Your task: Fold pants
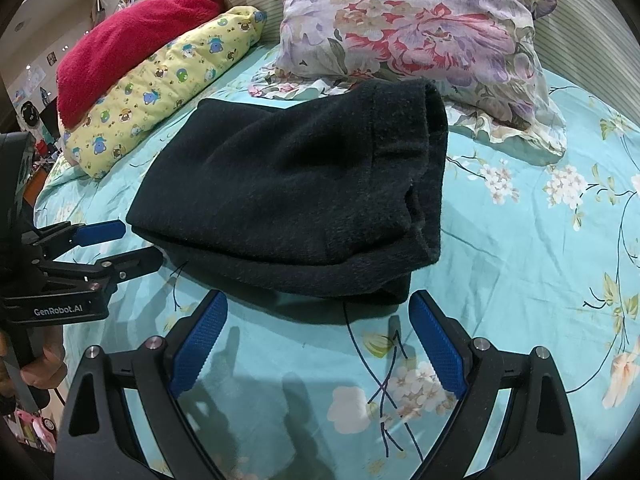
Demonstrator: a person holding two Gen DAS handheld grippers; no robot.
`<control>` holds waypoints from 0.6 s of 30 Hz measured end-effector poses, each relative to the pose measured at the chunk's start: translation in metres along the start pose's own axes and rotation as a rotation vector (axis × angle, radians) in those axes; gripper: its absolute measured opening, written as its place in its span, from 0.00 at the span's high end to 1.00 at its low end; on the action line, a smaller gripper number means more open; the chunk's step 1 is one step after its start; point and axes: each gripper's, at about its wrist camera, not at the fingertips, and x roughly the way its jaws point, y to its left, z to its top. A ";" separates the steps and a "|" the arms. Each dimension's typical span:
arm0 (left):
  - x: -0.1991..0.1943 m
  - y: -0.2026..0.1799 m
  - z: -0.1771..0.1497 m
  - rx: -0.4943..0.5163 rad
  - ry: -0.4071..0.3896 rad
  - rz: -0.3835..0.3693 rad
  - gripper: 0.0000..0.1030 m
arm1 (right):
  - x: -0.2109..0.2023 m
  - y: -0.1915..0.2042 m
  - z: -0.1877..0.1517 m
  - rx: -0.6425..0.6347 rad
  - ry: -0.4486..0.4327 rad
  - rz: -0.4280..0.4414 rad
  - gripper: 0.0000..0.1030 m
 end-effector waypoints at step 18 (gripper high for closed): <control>-0.011 -0.003 0.005 0.016 -0.048 0.009 0.21 | -0.007 0.003 0.004 0.000 -0.023 -0.003 0.10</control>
